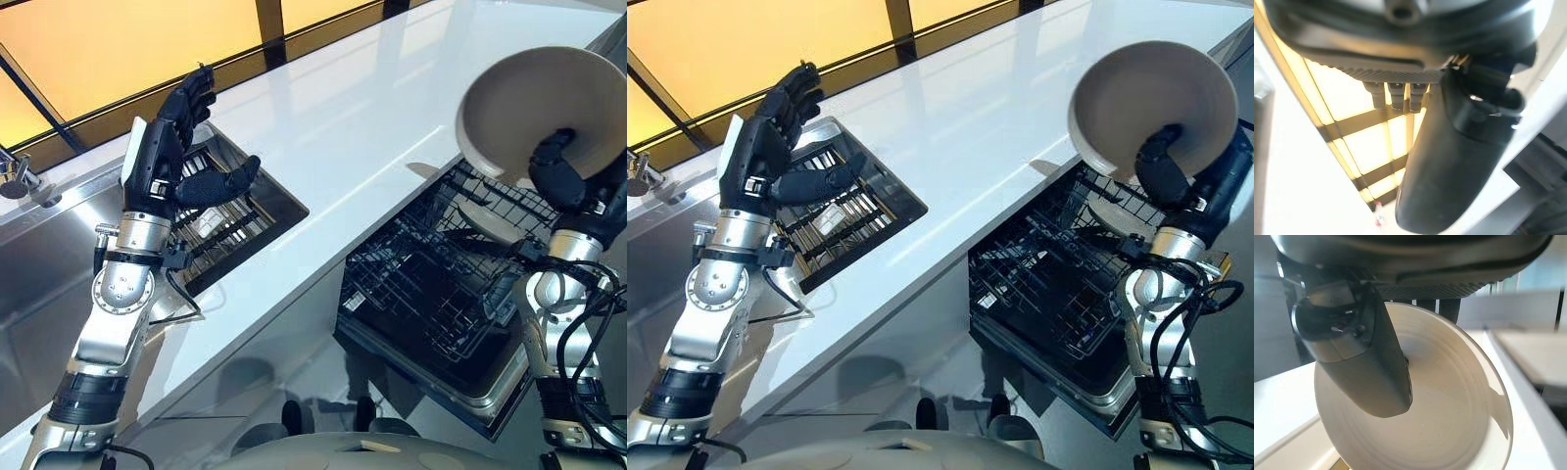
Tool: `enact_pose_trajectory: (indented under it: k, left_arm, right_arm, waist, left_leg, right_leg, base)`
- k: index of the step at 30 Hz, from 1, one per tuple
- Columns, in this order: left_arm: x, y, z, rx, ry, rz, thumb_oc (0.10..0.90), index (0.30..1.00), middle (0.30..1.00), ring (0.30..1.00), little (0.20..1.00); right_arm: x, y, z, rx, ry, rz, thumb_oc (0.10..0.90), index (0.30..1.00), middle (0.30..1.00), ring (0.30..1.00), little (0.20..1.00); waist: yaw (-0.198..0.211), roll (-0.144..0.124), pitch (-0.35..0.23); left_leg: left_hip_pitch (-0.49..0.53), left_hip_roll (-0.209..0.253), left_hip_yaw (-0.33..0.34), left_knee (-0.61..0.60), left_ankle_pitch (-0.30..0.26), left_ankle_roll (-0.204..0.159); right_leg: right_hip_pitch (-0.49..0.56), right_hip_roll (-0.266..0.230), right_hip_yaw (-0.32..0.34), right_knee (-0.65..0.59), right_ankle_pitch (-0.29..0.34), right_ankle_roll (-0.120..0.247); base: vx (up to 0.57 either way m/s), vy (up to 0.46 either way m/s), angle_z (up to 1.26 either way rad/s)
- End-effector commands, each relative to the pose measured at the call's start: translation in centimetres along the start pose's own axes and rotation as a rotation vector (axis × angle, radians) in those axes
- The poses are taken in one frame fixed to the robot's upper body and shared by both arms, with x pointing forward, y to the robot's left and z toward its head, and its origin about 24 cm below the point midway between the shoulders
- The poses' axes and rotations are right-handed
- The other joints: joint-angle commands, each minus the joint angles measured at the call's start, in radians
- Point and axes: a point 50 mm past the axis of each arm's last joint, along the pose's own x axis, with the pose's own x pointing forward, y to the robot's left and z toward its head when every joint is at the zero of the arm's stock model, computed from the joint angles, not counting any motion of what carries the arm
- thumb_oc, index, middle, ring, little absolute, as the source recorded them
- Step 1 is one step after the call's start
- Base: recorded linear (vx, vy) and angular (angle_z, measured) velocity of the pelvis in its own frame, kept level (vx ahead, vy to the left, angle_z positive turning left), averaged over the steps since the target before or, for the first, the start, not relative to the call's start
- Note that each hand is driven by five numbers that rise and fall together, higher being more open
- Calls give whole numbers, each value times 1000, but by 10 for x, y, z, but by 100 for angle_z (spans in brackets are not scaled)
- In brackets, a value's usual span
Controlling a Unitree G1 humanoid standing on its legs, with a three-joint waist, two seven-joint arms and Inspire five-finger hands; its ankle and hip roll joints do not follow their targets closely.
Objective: Pick up plates and place into dishwasher.
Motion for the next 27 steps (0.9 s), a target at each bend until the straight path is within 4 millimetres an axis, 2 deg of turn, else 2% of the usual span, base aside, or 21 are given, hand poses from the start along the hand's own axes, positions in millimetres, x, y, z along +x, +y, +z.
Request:
enact_pose_trajectory:
  k: [1, 4, 10, 20, 27]
  left_arm:
    - [6, 27, 12, -8, -80, 129, 800, 900, 900, 900, 900]
    - [-1, 31, 0, -3, -5, 137, 800, 900, 900, 900, 900]
    - [-13, 34, -16, -45, 73, 150, 800, 900, 900, 900, 900]
    - [-29, 29, -33, -133, 133, 159, 800, 900, 900, 900, 900]
    - [-34, 33, -34, -150, 130, 188, 800, 900, 900, 900, 900]
  right_arm:
    - [27, -17, 37, -94, -278, -137, 100, 300, 300, 300, 200]
    - [25, -27, 21, -263, -238, -136, 100, 300, 300, 300, 200]
    - [15, -31, -3, -412, -162, -52, 100, 300, 300, 300, 200]
    - [-5, -20, -29, -484, -53, 103, 100, 300, 300, 300, 200]
    - [-19, -14, -48, -549, 52, 215, 100, 300, 300, 300, 200]
  waist:
    - [3, -10, -80]
    - [1, -10, -75]
    - [-3, -10, -64]
    - [-3, -6, -46]
    - [7, -8, -40]
  left_leg:
    - [36, -25, 30, 6, -120, 12]
    - [35, -26, 32, 6, -121, 15]
    - [34, -26, 39, 6, -121, 18]
    - [37, -26, 45, 6, -122, 20]
    - [36, -25, 41, 6, -120, 20]
  right_leg:
    - [37, 68, -18, 42, -113, 15]
    - [34, 66, -16, 43, -112, 17]
    - [28, 63, -15, 48, -110, 20]
    - [24, 57, -21, 62, -113, 23]
    - [23, 52, -35, 70, -118, 24]
  base:
    - [5, 7, -4]
    - [0, 4, -4]
    - [0, 3, -2]
    - [0, 0, 0]
    - [0, 0, 0]
